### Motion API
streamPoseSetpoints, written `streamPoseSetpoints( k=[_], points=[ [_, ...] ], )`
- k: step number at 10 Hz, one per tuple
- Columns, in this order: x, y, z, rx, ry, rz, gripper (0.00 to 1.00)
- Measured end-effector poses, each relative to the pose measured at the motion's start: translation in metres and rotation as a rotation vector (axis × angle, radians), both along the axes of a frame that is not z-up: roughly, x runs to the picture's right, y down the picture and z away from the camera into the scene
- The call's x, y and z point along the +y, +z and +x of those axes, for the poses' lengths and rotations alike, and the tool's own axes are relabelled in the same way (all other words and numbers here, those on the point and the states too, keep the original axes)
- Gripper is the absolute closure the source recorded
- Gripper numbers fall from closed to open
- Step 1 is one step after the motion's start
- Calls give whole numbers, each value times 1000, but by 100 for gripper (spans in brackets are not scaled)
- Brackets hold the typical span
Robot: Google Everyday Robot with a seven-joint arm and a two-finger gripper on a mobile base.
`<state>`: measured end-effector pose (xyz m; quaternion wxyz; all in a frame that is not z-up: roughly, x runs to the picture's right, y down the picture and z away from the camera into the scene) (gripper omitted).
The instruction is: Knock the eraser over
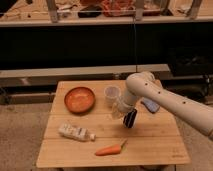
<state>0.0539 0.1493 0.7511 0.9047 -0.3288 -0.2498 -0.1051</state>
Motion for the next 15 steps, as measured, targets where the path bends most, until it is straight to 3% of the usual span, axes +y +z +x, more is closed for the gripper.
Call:
streamPoseSetpoints(
  k=[15],
  points=[
    [-6,0,-11,-34,9,-13,100]
  ],
)
